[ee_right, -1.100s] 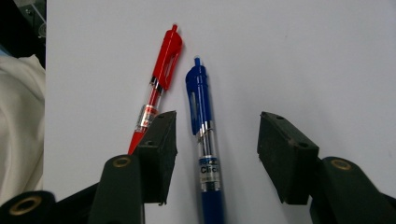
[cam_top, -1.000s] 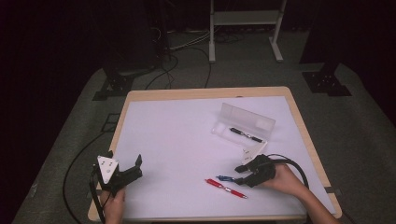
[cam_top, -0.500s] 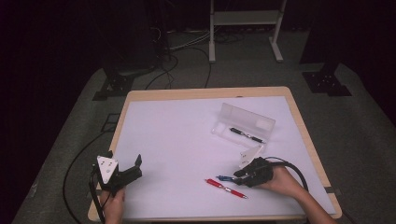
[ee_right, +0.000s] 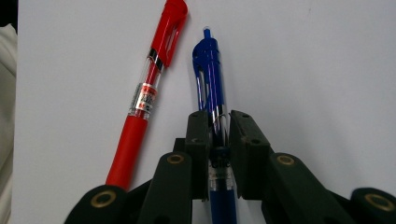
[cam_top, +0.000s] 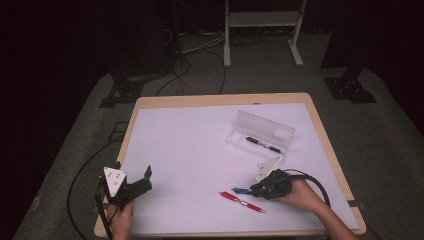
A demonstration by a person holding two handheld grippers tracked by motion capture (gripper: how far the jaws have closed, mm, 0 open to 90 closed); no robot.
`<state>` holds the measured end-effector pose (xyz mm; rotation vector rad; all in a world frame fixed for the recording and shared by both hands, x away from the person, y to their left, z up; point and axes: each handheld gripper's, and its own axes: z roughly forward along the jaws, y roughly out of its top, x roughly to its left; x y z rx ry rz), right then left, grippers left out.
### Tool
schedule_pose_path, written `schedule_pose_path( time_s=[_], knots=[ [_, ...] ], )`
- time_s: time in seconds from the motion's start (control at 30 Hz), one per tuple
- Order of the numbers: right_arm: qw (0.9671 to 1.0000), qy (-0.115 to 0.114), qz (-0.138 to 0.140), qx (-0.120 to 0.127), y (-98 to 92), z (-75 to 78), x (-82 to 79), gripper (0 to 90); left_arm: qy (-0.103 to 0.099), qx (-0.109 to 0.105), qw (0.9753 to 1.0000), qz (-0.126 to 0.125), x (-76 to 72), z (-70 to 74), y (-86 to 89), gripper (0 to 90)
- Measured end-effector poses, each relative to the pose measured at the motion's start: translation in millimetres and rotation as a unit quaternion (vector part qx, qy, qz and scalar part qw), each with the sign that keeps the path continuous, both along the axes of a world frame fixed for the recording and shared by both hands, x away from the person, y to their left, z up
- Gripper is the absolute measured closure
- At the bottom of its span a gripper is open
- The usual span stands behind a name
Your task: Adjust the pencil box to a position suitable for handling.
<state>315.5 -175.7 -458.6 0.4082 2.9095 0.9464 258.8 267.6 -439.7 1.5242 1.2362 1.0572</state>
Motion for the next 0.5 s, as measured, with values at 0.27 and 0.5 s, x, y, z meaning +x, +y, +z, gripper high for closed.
schedule_pose_path(
  time_s=[0.27, 0.5],
  knots=[
    [1.0000, 0.002, 0.000, 0.003, -0.2, 1.5, -0.6, 78.6, 0.000, 0.000, 1.0000, 0.001, 0.1, 0.0, 0.1, 0.4],
    [0.9999, -0.006, -0.002, 0.008, -3.2, 8.7, 1.2, 78.7, -0.002, -0.002, 1.0000, 0.001, 0.1, 0.0, 0.0, 0.4]
  ],
)
